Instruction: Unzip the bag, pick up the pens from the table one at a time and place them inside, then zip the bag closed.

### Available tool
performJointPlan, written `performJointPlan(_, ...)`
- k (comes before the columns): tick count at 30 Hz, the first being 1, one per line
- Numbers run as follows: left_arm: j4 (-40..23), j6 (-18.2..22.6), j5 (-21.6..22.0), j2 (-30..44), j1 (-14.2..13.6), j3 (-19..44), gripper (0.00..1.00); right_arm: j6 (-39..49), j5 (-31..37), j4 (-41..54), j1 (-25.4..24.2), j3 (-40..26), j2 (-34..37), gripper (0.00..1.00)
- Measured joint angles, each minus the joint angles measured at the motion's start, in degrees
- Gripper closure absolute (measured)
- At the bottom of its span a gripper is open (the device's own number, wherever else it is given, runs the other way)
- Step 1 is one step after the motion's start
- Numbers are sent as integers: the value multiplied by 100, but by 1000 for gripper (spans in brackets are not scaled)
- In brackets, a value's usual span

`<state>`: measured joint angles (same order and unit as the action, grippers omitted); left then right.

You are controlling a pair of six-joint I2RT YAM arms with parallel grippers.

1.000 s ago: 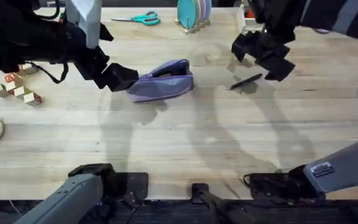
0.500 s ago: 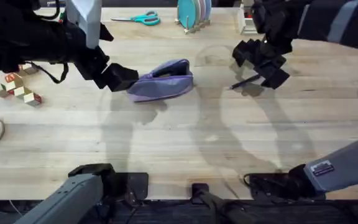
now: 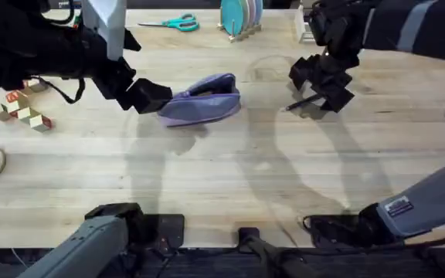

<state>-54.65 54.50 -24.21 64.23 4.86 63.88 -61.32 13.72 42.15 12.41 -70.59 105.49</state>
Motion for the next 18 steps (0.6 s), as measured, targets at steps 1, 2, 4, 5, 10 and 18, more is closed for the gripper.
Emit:
performJointPlan(1,0,0,0,0,0,0,6,-2,-1,3,-2,-2,0,196)
performJointPlan(2,0,0,0,0,0,0,7,-1,-2,3,-5,-2,1,221)
performJointPlan(4,0,0,0,0,0,0,7,-2,-7,4,-5,-2,2,315)
performJointPlan(5,0,0,0,0,0,0,7,-11,-9,1,-5,-4,2,372)
performJointPlan(10,0,2,0,0,0,0,7,-24,-9,20,-2,-7,2,712)
performJointPlan(18,1,2,0,0,0,0,7,-14,35,61,4,-24,0,956)
